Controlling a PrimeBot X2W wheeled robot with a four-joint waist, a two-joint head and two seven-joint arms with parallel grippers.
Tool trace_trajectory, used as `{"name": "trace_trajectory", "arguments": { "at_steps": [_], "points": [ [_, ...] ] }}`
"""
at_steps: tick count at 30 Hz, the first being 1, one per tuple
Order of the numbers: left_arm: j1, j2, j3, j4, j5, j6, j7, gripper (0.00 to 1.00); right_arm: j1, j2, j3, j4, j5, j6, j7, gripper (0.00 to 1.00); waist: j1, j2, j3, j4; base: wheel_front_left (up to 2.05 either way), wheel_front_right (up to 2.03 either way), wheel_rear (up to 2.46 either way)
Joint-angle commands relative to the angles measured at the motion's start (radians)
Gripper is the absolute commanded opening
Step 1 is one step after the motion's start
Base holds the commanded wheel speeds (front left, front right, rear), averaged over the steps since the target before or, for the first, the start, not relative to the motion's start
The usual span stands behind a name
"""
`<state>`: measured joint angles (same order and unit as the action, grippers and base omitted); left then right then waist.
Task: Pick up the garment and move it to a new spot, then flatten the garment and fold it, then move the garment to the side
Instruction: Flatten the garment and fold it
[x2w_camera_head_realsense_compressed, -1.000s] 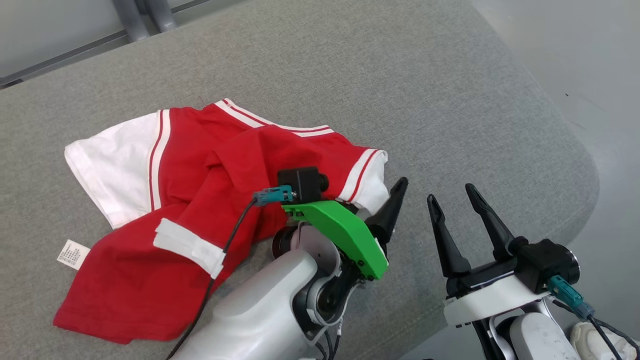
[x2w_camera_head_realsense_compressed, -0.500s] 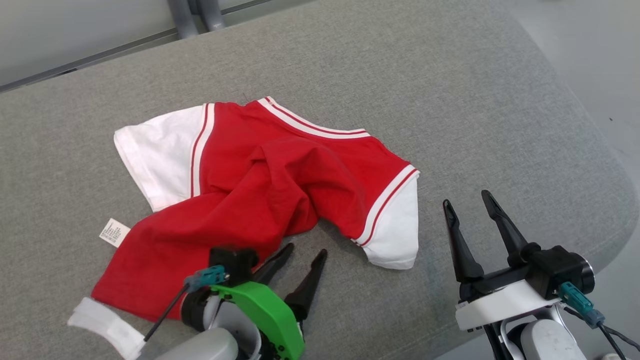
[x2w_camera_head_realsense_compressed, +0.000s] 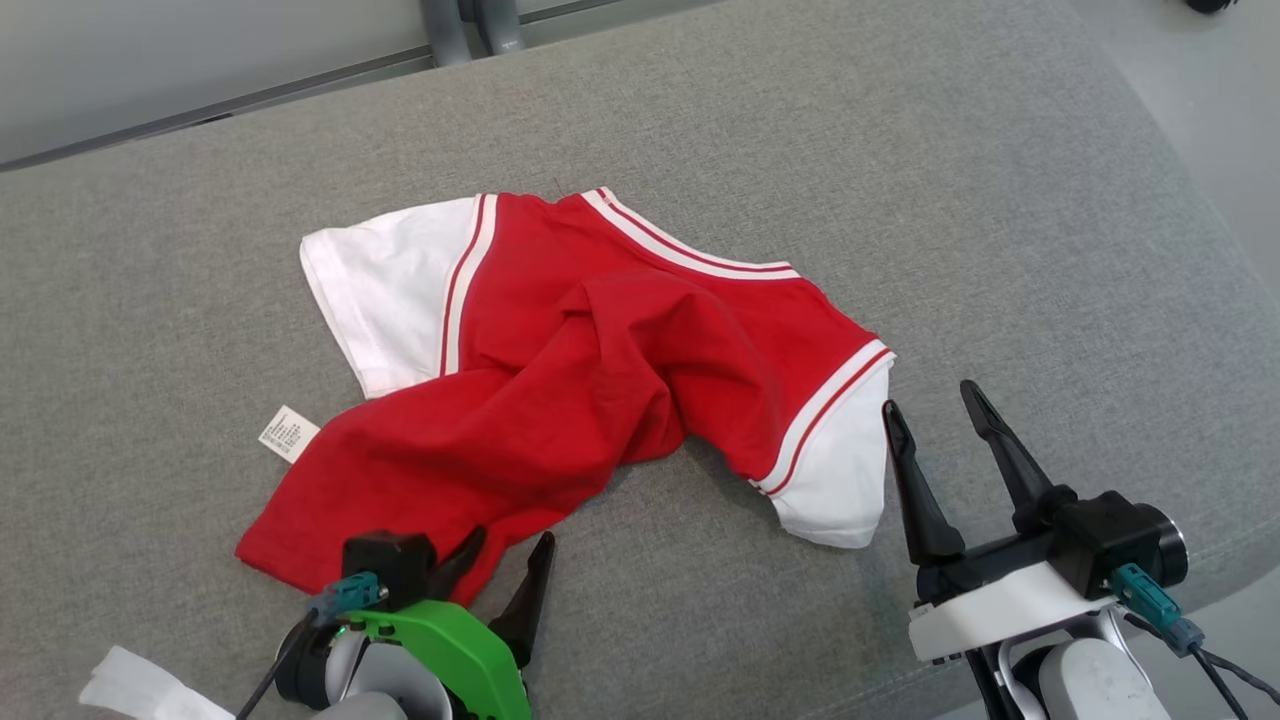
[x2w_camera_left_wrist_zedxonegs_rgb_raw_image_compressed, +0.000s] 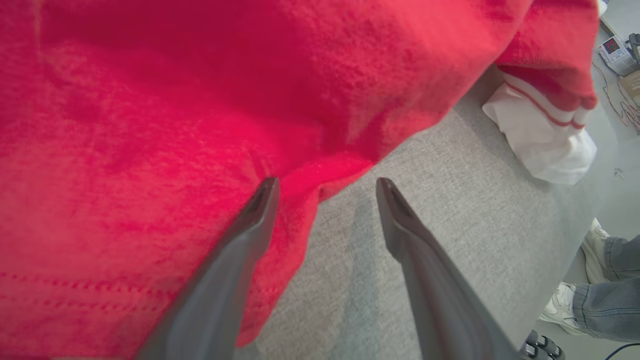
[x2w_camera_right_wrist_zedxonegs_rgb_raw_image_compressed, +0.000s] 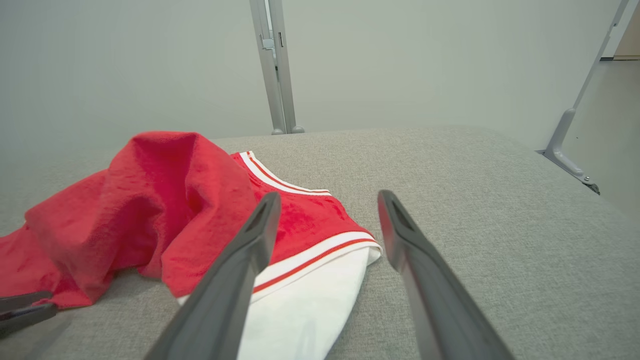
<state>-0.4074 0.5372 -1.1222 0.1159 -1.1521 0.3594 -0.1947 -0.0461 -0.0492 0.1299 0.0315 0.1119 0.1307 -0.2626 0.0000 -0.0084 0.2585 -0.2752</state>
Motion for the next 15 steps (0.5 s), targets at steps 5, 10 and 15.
{"name": "trace_trajectory", "arguments": {
  "at_steps": [5,10,15],
  "points": [
    [-0.014,-0.022,0.011,0.11,-0.001,-0.006,-0.011,1.0,-0.009,-0.002,0.004,0.001,-0.01,0.0,-0.004,1.0,0.0,0.0084,0.01,0.007,0.0,0.0,0.0],
    [-0.029,-0.017,0.002,0.17,0.008,-0.038,-0.003,0.0,-0.01,-0.002,0.007,0.002,-0.011,0.0,-0.004,1.0,0.0,0.0084,0.009,0.006,0.0,0.0,0.0],
    [-0.026,0.037,0.005,0.089,-0.005,-0.057,0.024,0.0,0.006,-0.002,-0.002,0.003,-0.011,0.0,-0.004,1.0,0.0,0.0084,-0.002,0.008,0.0,0.0,0.0]
  ]
}}
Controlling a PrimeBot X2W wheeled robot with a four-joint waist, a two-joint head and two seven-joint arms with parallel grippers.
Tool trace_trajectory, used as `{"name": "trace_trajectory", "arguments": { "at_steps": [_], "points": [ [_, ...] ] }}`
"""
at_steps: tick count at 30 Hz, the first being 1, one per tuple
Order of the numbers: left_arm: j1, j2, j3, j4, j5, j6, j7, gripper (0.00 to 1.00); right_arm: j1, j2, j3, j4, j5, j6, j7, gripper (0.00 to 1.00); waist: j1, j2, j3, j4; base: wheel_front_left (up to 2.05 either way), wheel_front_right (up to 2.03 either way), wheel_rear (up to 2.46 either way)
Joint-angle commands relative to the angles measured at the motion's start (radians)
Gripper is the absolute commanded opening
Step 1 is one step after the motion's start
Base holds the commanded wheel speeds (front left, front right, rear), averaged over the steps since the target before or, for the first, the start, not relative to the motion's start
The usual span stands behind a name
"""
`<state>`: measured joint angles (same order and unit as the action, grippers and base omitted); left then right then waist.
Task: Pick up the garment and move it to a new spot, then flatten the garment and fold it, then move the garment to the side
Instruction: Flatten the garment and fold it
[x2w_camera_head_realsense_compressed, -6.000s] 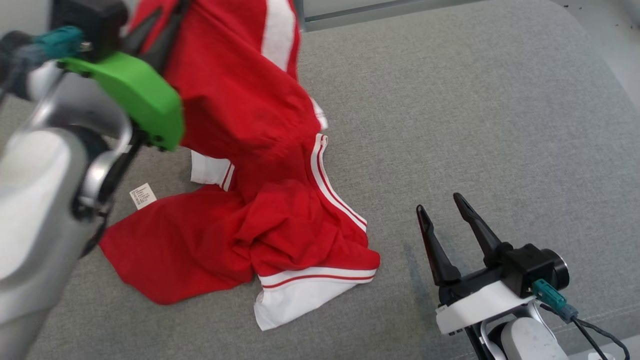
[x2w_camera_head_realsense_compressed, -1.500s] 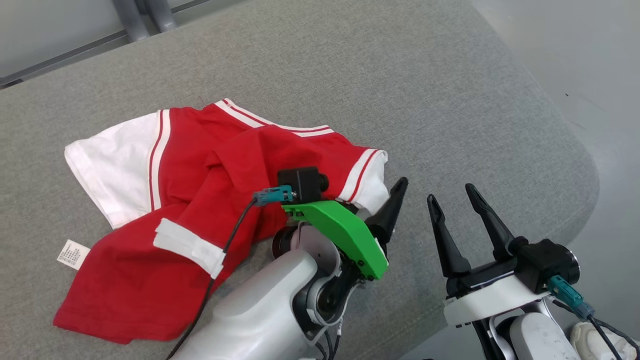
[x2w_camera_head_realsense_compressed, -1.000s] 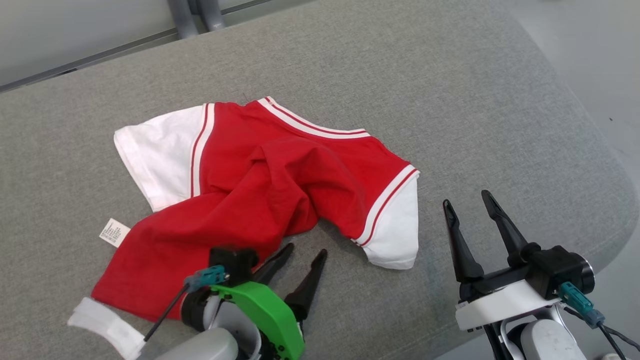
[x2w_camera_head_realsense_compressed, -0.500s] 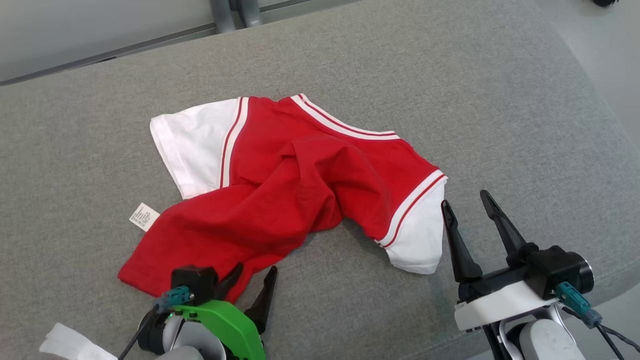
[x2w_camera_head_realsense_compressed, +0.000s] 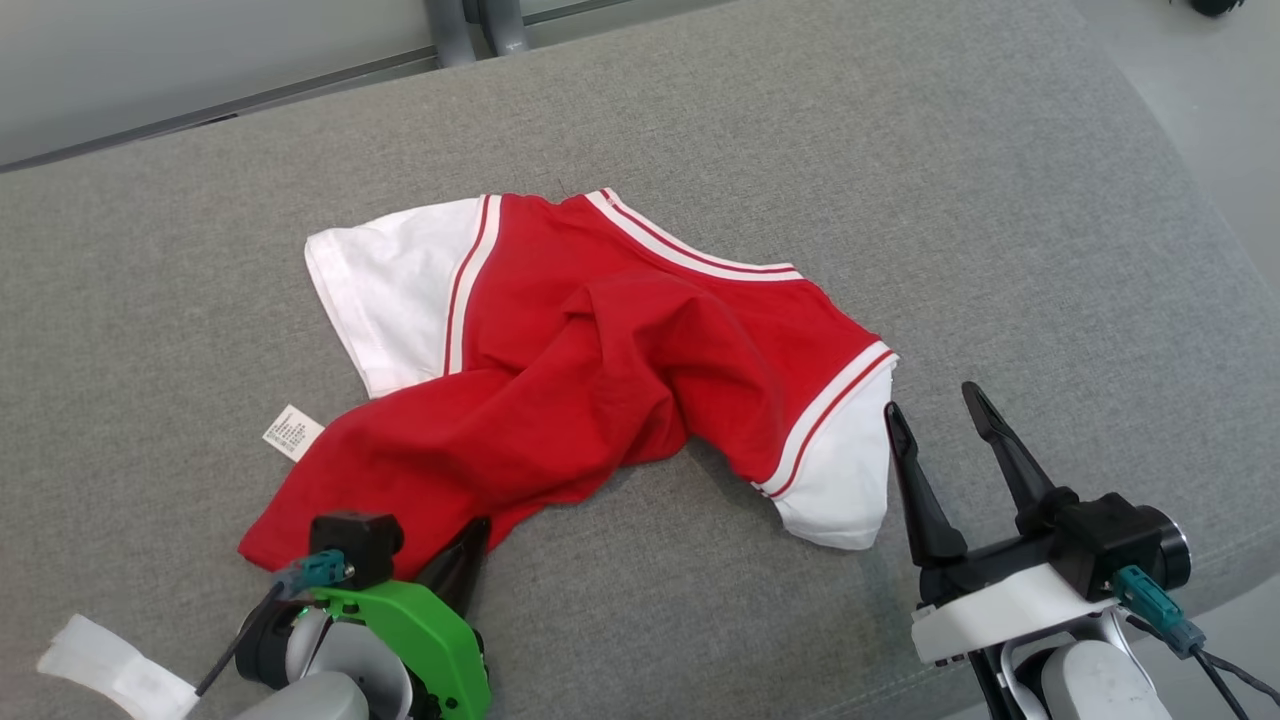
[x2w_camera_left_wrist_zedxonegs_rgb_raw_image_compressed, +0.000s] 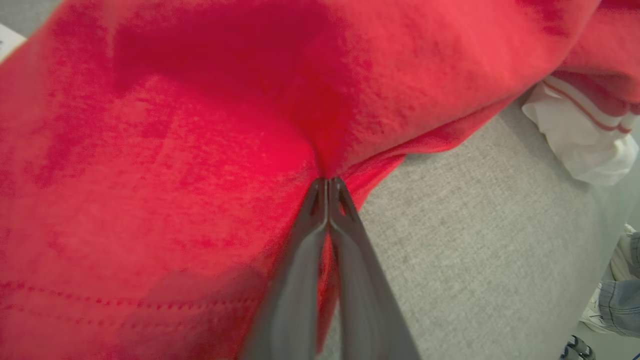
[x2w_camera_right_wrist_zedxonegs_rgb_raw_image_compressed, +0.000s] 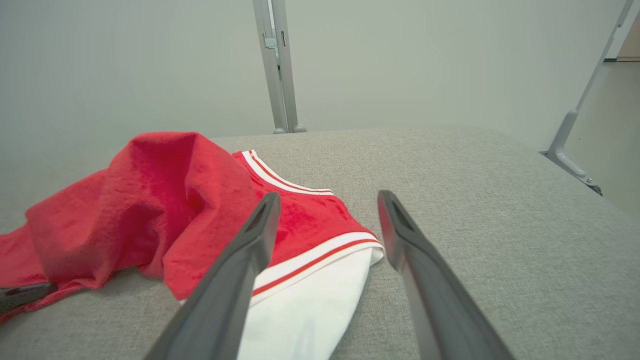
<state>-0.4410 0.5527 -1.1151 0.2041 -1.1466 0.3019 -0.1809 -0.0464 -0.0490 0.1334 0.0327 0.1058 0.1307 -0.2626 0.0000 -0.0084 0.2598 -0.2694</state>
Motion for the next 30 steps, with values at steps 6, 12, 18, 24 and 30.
{"name": "trace_trajectory", "arguments": {
  "at_steps": [6,12,18,24,30],
  "points": [
    [-0.041,0.167,0.008,-0.282,0.007,0.031,0.095,0.0,0.027,-0.002,-0.009,-0.001,0.007,0.0,-0.004,1.0,0.0,0.0084,-0.02,0.026,0.0,0.0,0.0],
    [-0.13,0.385,0.04,-0.617,0.032,0.068,0.235,0.0,0.027,-0.002,-0.006,0.001,0.021,0.0,-0.004,1.0,0.0,0.0084,-0.022,0.041,0.0,0.0,0.0],
    [-0.238,0.523,0.138,-0.83,-0.083,0.051,0.375,0.0,0.01,-0.002,0.001,0.007,0.039,0.0,-0.003,1.0,0.0,0.0084,-0.021,0.031,0.0,0.0,0.0],
    [-0.359,0.587,0.196,-0.695,-0.235,-0.025,0.58,0.0,-0.015,-0.002,0.016,0.008,0.065,0.0,-0.004,1.0,0.0,0.0084,0.009,-0.008,0.0,0.0,0.0],
    [-0.445,0.56,0.159,-0.438,-0.211,-0.096,0.726,0.0,-0.044,-0.002,0.029,0.0,0.086,0.0,-0.004,1.0,0.0,0.0084,0.07,-0.073,0.0,0.0,0.0]
  ]
}}
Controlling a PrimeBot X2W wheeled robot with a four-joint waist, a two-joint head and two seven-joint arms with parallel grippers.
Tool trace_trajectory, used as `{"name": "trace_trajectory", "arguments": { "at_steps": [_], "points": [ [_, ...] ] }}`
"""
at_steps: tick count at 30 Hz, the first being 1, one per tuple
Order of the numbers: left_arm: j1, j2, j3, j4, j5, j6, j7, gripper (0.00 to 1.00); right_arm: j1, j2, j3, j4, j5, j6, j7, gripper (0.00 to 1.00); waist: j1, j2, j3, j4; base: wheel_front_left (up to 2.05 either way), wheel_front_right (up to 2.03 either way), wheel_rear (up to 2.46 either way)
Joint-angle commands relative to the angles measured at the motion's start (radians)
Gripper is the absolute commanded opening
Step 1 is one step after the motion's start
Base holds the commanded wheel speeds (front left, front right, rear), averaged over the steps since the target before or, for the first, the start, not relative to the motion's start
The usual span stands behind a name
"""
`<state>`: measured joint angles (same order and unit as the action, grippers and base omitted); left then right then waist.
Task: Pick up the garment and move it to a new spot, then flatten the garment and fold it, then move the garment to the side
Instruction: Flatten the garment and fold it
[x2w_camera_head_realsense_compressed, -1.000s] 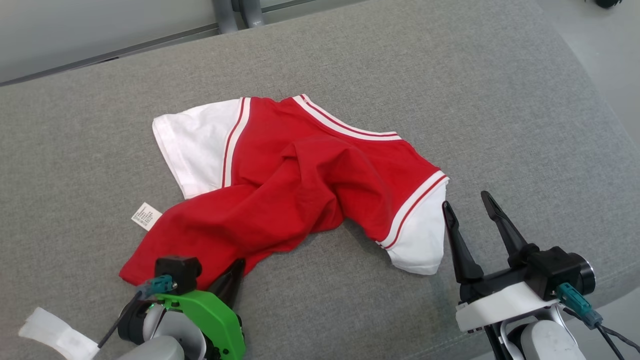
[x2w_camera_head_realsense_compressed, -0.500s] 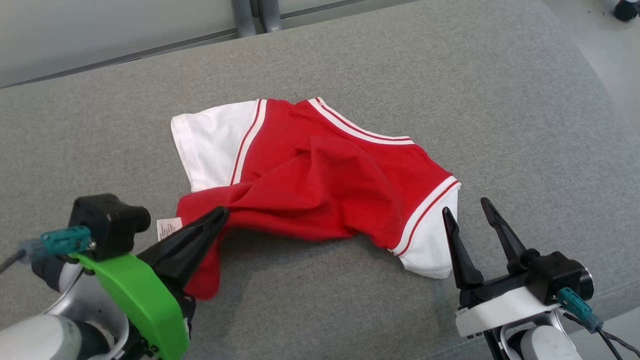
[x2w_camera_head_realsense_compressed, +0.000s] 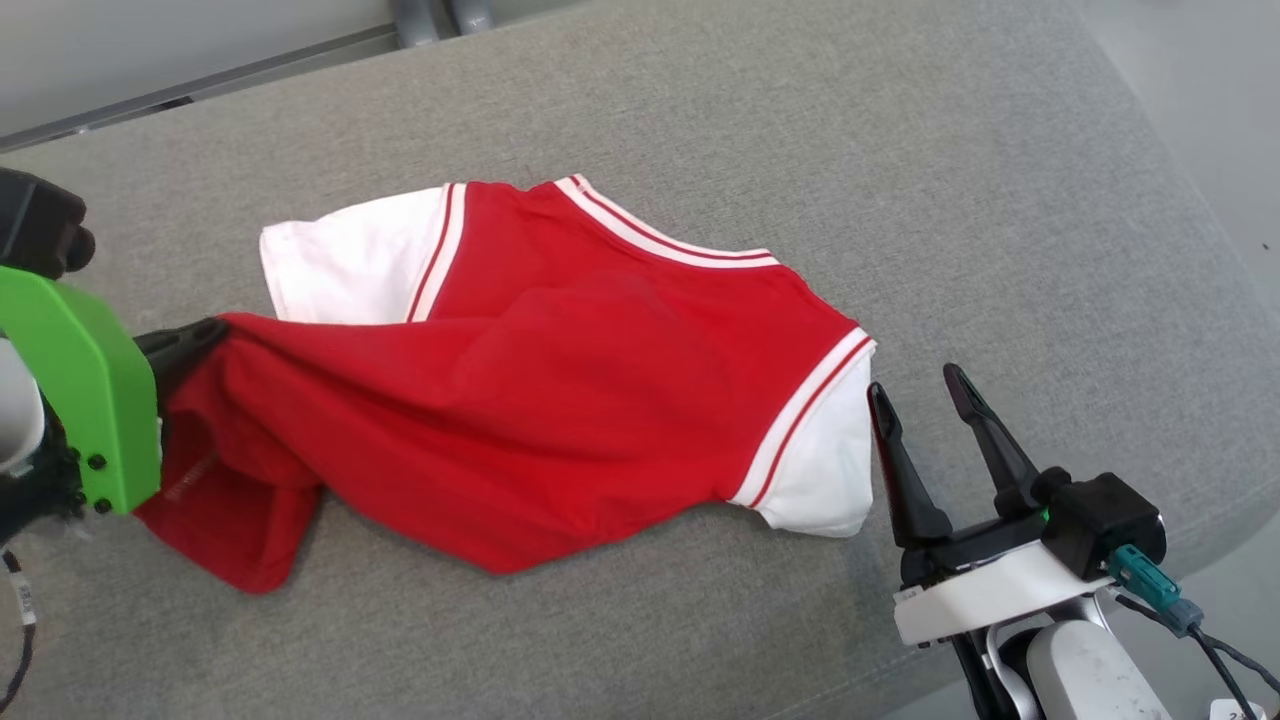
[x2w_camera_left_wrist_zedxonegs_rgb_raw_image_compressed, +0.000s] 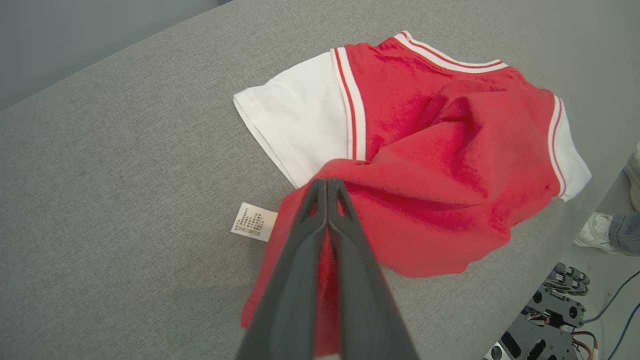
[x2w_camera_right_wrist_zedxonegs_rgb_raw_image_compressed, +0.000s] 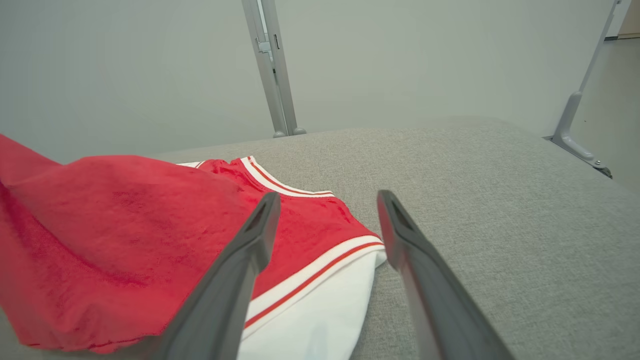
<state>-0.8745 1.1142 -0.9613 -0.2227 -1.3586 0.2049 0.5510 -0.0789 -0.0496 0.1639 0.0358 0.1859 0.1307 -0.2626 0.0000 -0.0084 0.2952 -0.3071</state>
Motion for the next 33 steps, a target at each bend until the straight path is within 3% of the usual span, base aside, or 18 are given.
{"name": "trace_trajectory", "arguments": {
  "at_steps": [1,3,7,9,10,11,16,19,25,33],
  "points": [
    [-0.022,-0.007,-0.004,0.028,0.017,-0.01,0.012,0.0,-0.013,-0.002,0.001,-0.004,0.006,0.0,-0.004,1.0,0.0,0.0084,0.044,-0.047,0.0,0.0,0.0],
    [-0.044,-0.026,-0.016,0.106,0.04,-0.037,0.025,0.0,-0.014,-0.002,0.002,-0.006,0.011,0.0,-0.003,1.0,0.0,0.0084,0.063,-0.07,0.0,0.0,0.0],
    [-0.078,-0.097,-0.013,0.258,0.104,-0.043,-0.037,0.04,-0.007,-0.001,-0.001,-0.007,0.02,0.0,-0.004,1.0,0.0,0.0084,0.083,-0.097,0.0,0.0,0.0],
    [-0.079,-0.151,-0.02,0.327,0.138,-0.042,-0.096,0.44,0.0,-0.001,-0.002,-0.009,0.02,0.0,-0.004,1.0,0.0,0.0084,0.085,-0.101,0.0,0.0,0.0],
    [-0.076,-0.181,-0.016,0.363,0.156,-0.033,-0.138,0.78,0.003,-0.001,-0.002,-0.009,0.022,0.0,-0.004,1.0,0.0,0.0084,0.085,-0.1,0.0,0.0,0.0],
    [-0.069,-0.211,-0.018,0.395,0.17,-0.032,-0.178,1.0,0.007,-0.001,-0.002,-0.008,0.024,0.0,-0.004,1.0,0.0,0.0084,0.083,-0.097,0.0,0.0,0.0],
    [-0.02,-0.375,0.018,0.537,0.205,-0.007,-0.435,1.0,0.009,-0.002,0.002,-0.003,0.003,0.0,-0.003,1.0,0.0,0.0084,0.061,-0.065,0.0,0.0,0.0],
    [0.018,-0.412,0.0,0.55,0.234,0.005,-0.511,1.0,0.015,-0.002,-0.008,-0.003,-0.016,0.0,-0.004,1.0,0.0,0.0084,0.04,-0.04,0.0,0.0,0.0],
    [0.154,-0.394,0.01,0.443,0.231,0.074,-0.623,1.0,0.038,-0.002,-0.032,0.001,-0.054,0.0,-0.004,1.0,0.0,0.0084,0.004,0.007,0.0,0.0,0.0],
    [0.475,-0.287,0.058,0.105,0.118,0.223,-0.742,1.0,0.066,-0.002,-0.043,-0.002,-0.088,0.0,-0.004,1.0,0.0,0.0084,-0.032,0.07,0.0,0.0,0.0]
  ]
}}
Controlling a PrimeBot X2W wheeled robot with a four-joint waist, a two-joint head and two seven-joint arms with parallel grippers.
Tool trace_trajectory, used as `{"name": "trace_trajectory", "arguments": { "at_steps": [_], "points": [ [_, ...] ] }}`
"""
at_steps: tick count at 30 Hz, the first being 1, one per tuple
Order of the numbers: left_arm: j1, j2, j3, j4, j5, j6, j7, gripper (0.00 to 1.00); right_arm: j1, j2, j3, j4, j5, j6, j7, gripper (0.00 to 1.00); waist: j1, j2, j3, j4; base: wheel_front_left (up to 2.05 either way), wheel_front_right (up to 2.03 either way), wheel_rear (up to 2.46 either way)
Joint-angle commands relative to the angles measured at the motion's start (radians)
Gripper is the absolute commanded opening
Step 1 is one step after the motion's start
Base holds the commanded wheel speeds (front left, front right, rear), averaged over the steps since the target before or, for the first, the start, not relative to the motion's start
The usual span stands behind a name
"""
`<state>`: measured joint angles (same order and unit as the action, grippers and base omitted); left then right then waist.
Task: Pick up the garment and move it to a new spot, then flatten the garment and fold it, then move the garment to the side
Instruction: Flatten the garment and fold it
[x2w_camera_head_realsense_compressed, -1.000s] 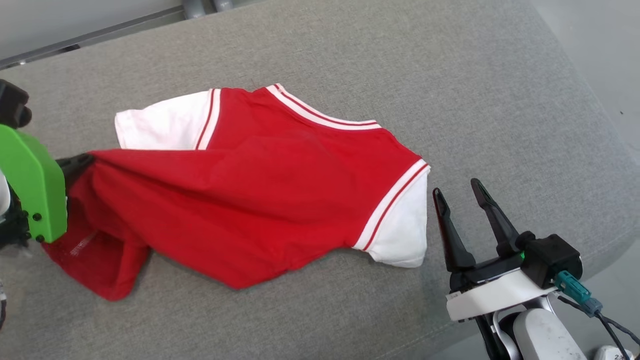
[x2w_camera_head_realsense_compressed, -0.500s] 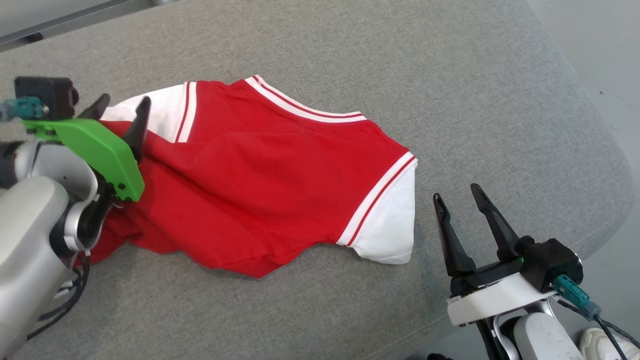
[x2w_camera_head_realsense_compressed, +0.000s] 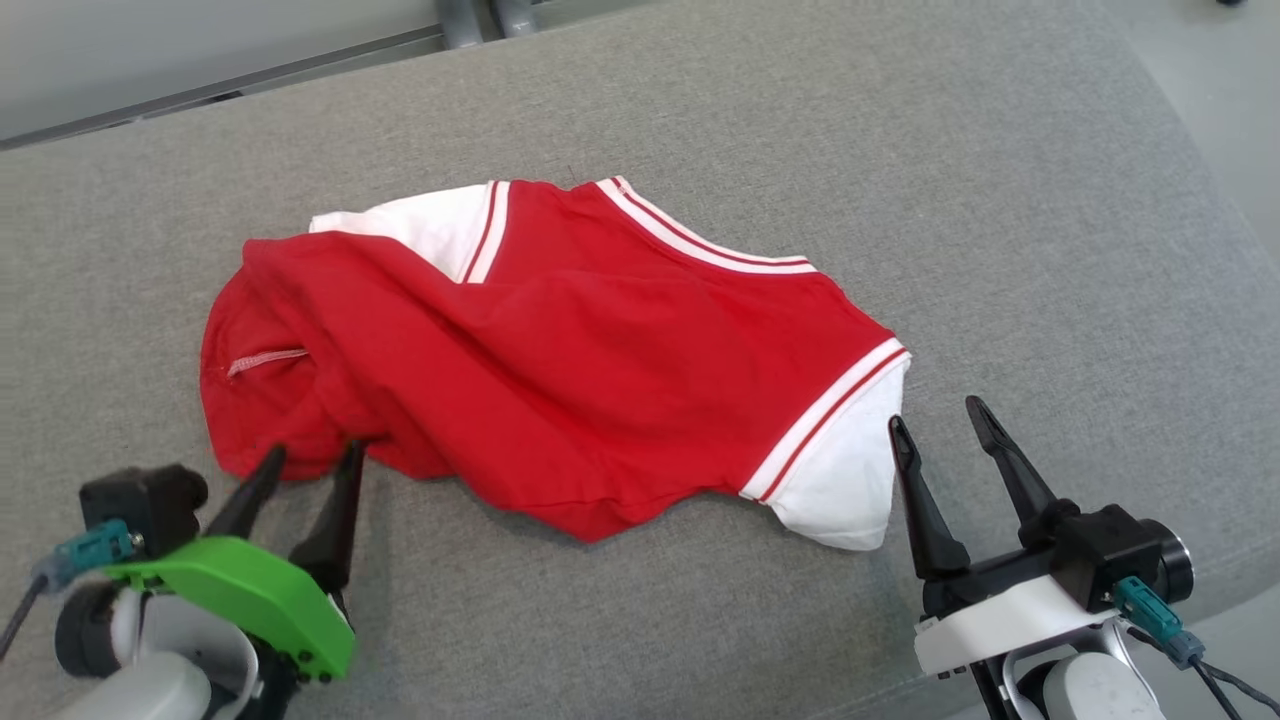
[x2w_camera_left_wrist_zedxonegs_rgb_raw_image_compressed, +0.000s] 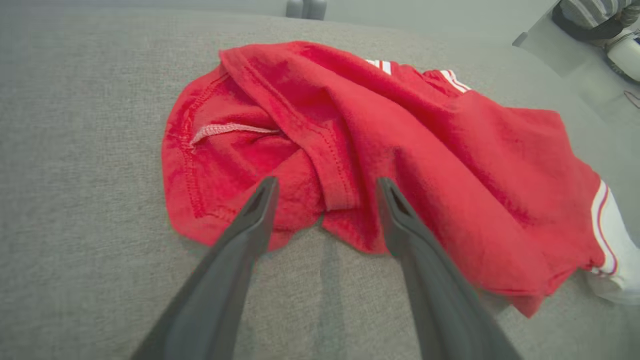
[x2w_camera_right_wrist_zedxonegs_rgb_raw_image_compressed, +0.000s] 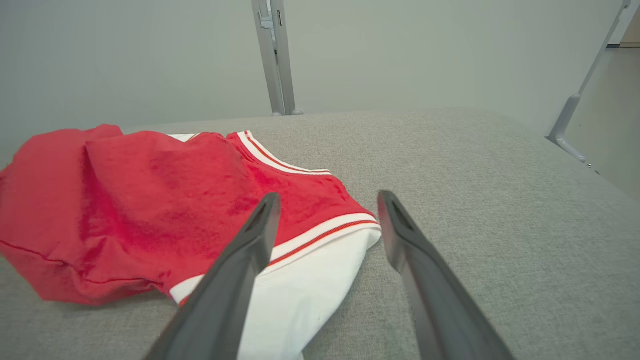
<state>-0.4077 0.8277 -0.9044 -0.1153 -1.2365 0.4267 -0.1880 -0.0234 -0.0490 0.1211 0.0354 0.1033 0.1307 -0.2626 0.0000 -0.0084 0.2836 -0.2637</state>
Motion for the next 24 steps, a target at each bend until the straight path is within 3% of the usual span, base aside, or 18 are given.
{"name": "trace_trajectory", "arguments": {
  "at_steps": [1,4,15,21,22,23,24],
  "points": [
    [0.04,0.0,0.005,-0.03,-0.026,0.005,-0.009,1.0,0.013,-0.002,0.0,-0.002,-0.01,0.0,-0.004,1.0,0.0,0.0084,-0.021,0.036,0.0,0.0,0.0],
    [0.079,0.004,0.0,-0.062,-0.059,-0.014,0.001,1.0,0.007,-0.002,0.009,0.002,-0.021,0.0,-0.004,1.0,0.0,0.0084,-0.014,0.056,0.0,0.0,0.0],
    [-0.006,-0.196,0.0,0.036,-0.249,-0.211,0.128,1.0,-0.035,-0.003,0.022,0.001,-0.013,0.0,-0.004,1.0,0.0,0.0084,0.036,0.035,0.0,0.0,0.0],
    [-0.062,-0.253,-0.014,0.195,-0.251,-0.25,0.169,0.99,-0.039,-0.003,0.033,-0.003,0.016,0.0,-0.004,1.0,0.0,0.0084,0.069,-0.004,0.0,0.0,0.0],
    [-0.075,-0.259,-0.018,0.225,-0.236,-0.251,0.163,0.3,-0.041,-0.003,0.033,-0.002,0.021,0.0,-0.004,1.0,0.0,0.0084,0.071,-0.008,0.0,0.0,0.0],
    [-0.087,-0.256,-0.029,0.244,-0.207,-0.254,0.162,0.0,-0.042,-0.003,0.034,-0.001,0.024,0.0,-0.004,1.0,0.0,0.0084,0.071,-0.014,0.0,0.0,0.0],
    [-0.091,-0.254,-0.04,0.248,-0.196,-0.256,0.163,0.0,-0.04,-0.003,0.031,-0.001,0.03,0.0,-0.004,1.0,0.0,0.0084,0.068,-0.02,0.0,0.0,0.0]
  ]
}}
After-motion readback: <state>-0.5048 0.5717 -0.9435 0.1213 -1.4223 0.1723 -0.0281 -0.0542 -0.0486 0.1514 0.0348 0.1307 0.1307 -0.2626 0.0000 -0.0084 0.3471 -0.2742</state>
